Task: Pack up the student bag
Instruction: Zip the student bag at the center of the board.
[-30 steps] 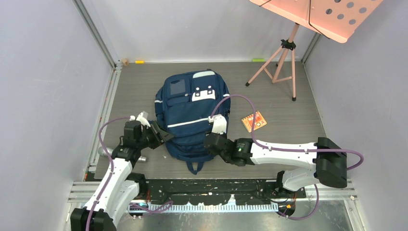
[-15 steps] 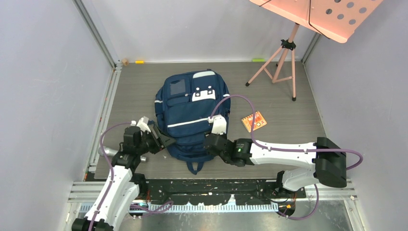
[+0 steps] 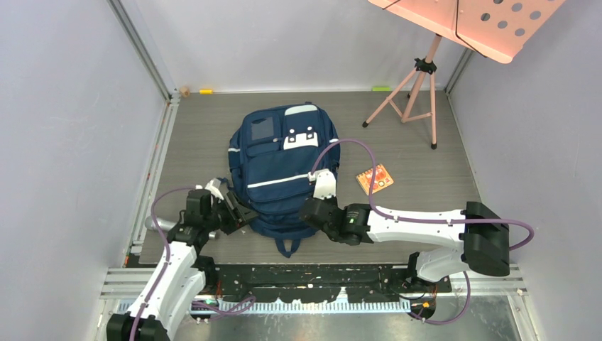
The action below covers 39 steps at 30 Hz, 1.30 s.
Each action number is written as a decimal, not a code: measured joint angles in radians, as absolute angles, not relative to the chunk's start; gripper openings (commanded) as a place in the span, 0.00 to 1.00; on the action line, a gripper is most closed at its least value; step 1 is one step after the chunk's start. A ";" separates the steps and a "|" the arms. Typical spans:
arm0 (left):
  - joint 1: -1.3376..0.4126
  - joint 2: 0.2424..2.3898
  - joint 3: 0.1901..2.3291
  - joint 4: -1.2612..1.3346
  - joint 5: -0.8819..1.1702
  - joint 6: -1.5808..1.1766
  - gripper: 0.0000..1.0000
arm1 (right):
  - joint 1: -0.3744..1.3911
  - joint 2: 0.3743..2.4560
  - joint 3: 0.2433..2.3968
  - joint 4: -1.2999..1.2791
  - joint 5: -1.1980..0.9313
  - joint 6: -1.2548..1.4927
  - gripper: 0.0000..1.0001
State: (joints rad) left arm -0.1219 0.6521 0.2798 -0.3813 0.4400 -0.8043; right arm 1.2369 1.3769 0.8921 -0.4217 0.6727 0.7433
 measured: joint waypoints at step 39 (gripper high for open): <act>0.064 1.275 0.672 -0.194 0.462 -0.618 0.59 | 0.934 1.184 0.813 -0.291 0.487 0.491 0.00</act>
State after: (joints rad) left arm 0.0639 1.2751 0.6720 -0.1944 0.4622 -0.6178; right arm 0.9340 1.1843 0.8131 -0.2909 0.4873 0.4911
